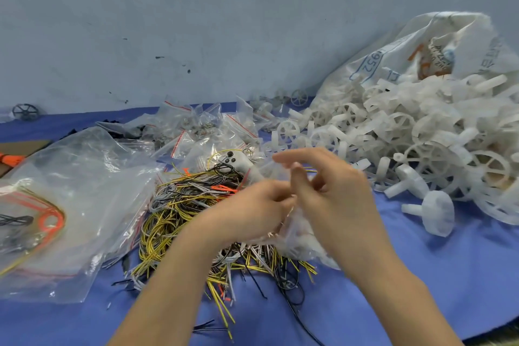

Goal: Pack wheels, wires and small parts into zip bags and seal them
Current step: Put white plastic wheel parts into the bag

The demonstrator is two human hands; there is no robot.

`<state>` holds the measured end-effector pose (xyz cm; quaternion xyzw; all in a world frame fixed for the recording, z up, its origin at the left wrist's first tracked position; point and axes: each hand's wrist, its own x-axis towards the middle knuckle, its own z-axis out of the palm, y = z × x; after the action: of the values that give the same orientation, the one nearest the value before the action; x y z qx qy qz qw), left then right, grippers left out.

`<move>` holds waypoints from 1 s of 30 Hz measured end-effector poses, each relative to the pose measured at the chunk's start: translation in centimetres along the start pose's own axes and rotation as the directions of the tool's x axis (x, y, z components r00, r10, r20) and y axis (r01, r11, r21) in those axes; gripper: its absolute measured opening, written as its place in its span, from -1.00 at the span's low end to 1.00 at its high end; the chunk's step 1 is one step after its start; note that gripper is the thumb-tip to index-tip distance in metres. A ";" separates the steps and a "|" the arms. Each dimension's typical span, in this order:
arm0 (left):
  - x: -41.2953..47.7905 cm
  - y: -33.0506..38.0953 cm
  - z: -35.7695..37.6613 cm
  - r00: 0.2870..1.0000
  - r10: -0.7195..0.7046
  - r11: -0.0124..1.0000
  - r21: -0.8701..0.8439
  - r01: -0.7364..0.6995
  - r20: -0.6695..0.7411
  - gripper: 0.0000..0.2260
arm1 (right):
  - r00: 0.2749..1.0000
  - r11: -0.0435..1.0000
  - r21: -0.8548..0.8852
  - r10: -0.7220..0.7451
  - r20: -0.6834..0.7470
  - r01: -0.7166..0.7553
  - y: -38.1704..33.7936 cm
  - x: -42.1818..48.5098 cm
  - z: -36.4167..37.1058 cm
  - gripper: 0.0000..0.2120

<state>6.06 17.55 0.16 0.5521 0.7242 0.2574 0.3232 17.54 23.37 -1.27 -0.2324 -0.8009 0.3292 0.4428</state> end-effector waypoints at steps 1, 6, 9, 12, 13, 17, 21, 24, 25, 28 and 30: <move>-0.9 -0.6 -1.0 0.999 0.053 0.986 -0.159 -0.053 -0.004 -0.80 | 0.999 0.999 0.041 0.038 -0.036 -0.036 0.4 0.3 -0.3 -0.70; -4.3 -2.6 -4.9 0.914 0.167 0.868 -0.384 -0.315 -0.371 -0.79 | 0.988 0.981 0.179 0.100 -0.121 -0.078 1.1 0.6 -1.2 -0.67; -5.9 -4.5 -7.2 0.762 0.042 0.937 -0.240 -0.255 -0.646 -0.83 | 0.986 0.976 0.206 0.104 -0.131 -0.075 1.0 0.4 -1.0 -0.67; -6.3 -7.0 -7.3 0.715 0.014 0.999 -0.015 -0.034 -0.699 -0.89 | 0.985 0.973 0.219 0.102 -0.136 -0.071 0.8 0.5 -0.7 -0.70; -6.4 -7.6 -7.1 0.718 0.007 1.000 0.012 0.002 -0.696 -0.89 | 0.985 0.972 0.223 0.102 -0.141 -0.069 0.8 0.6 -0.6 -0.70; -5.6 -8.7 -5.5 0.705 0.045 0.987 0.139 0.077 -0.707 -0.90 | 0.982 0.969 0.238 0.112 -0.150 -0.074 0.6 1.4 -0.1 -0.70; -3.4 -8.6 -4.5 0.720 0.148 0.947 0.307 0.094 -0.678 -0.83 | 0.983 0.969 0.236 0.111 -0.146 -0.074 0.4 1.8 0.2 -0.70; -1.6 -8.6 -4.2 0.777 0.179 0.852 0.490 0.184 -0.604 -0.77 | 0.984 0.970 0.232 0.108 -0.143 -0.073 0.3 1.9 0.3 -0.69; -1.0 -8.6 -4.1 0.796 0.163 0.819 0.530 0.221 -0.583 -0.76 | 0.984 0.971 0.228 0.108 -0.141 -0.074 0.4 1.9 0.3 -0.69; 0.4 -8.6 -3.5 0.843 0.075 0.733 0.603 0.315 -0.532 -0.75 | 0.985 0.975 0.208 0.106 -0.139 -0.076 0.7 2.0 0.1 -0.69; 0.9 -8.8 -3.2 0.843 0.045 0.698 0.620 0.358 -0.537 -0.77 | 0.985 0.979 0.192 0.093 -0.144 -0.065 0.9 2.1 -0.1 -0.68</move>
<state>-2.06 16.08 -4.33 0.4766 0.8712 0.0715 -0.0937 16.67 25.44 -0.69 -0.2459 -0.7205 0.4016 0.5090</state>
